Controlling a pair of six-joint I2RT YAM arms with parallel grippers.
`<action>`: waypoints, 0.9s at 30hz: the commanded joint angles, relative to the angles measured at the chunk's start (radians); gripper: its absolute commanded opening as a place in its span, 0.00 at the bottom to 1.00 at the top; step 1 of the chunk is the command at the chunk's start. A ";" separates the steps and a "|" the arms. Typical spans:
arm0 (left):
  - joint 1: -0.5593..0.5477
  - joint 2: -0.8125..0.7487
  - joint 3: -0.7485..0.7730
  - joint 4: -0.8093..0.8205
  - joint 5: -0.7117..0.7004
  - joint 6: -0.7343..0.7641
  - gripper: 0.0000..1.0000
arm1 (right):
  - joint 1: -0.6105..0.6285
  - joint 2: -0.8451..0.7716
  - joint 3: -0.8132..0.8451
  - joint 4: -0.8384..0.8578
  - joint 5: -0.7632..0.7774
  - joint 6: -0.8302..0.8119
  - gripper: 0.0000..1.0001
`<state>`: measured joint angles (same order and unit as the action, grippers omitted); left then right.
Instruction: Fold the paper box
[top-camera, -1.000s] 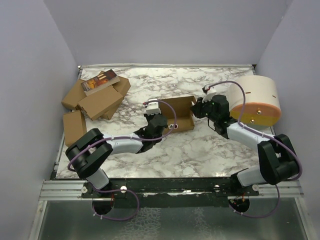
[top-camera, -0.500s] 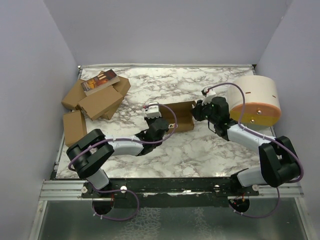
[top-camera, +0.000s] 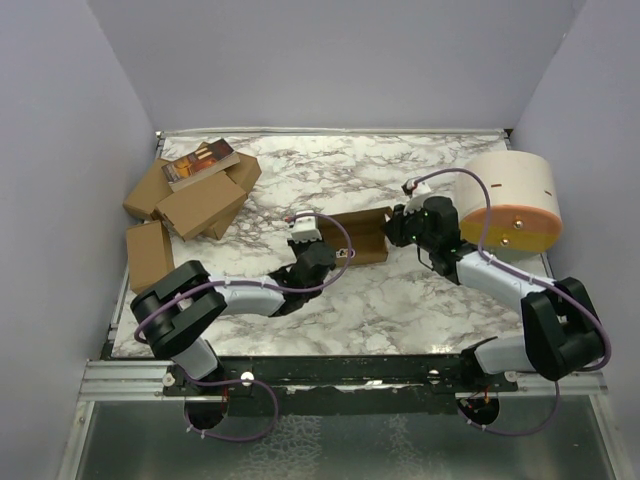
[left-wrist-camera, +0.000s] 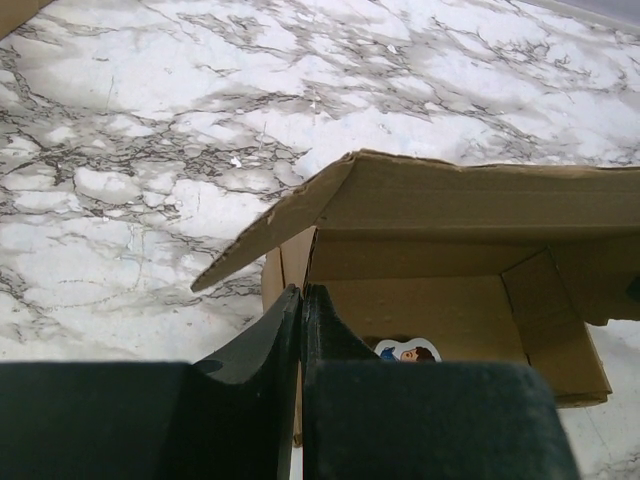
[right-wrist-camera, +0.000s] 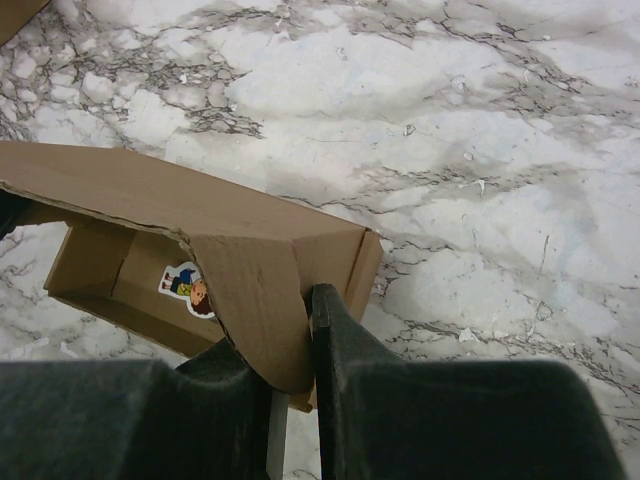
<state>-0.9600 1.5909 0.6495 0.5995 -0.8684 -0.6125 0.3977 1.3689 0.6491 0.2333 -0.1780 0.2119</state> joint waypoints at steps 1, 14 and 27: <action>-0.011 -0.018 -0.031 -0.037 0.030 -0.021 0.04 | 0.010 -0.018 -0.033 -0.075 -0.049 -0.022 0.14; -0.027 -0.035 -0.044 -0.050 0.028 -0.033 0.05 | 0.010 -0.039 -0.065 -0.091 -0.051 -0.043 0.13; -0.037 -0.164 -0.091 -0.105 0.074 -0.047 0.32 | 0.010 -0.034 -0.060 -0.079 -0.003 -0.048 0.13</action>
<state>-0.9905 1.4837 0.5732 0.5301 -0.8230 -0.6456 0.4046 1.3468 0.5957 0.1753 -0.2104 0.1768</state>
